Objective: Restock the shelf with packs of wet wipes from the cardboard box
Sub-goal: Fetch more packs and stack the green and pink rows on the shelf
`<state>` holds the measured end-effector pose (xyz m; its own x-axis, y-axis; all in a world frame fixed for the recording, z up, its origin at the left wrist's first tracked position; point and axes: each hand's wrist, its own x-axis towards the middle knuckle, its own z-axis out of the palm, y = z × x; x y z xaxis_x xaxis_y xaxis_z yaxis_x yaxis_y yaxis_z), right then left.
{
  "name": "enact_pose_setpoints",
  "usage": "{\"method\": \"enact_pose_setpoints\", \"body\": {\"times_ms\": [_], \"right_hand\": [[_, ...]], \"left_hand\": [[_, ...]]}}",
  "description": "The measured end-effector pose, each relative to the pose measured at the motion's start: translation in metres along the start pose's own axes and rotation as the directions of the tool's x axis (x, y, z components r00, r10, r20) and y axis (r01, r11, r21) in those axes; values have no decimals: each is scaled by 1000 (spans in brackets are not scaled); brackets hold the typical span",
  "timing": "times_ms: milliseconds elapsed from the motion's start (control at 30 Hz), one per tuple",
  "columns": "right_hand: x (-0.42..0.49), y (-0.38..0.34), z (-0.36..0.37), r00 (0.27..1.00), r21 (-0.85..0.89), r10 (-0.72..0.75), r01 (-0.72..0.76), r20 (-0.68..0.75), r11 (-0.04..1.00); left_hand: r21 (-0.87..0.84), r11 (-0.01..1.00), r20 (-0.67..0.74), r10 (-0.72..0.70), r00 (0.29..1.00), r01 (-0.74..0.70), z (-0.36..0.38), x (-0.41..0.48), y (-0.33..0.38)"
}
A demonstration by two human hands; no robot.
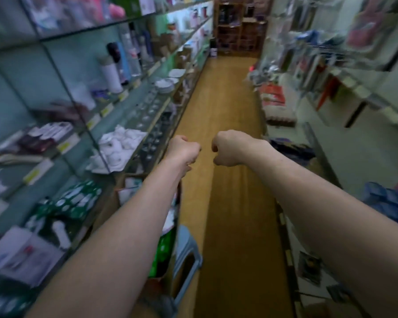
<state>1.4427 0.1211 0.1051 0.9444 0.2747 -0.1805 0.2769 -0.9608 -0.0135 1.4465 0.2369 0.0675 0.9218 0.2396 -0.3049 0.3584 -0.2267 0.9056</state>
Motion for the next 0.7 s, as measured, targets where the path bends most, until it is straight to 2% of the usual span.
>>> {"method": "enact_pose_setpoints", "body": {"times_ms": [233, 333, 533, 700], "right_hand": [[68, -109, 38, 981, 41, -155, 152, 113, 988], [92, -146, 63, 958, 32, -217, 215, 186, 976], [134, -195, 118, 855, 2, -381, 406, 352, 914], [157, -224, 173, 750, 68, -484, 511, 451, 857]], "left_hand": [[13, 987, -100, -155, 983, 157, -117, 46, -66], [-54, 966, -145, -260, 955, 254, -150, 57, -98], [-137, 893, -196, -448, 872, 429, -183, 73, -151], [-218, 806, -208, -589, 781, 550, -198, 82, -198]]}}
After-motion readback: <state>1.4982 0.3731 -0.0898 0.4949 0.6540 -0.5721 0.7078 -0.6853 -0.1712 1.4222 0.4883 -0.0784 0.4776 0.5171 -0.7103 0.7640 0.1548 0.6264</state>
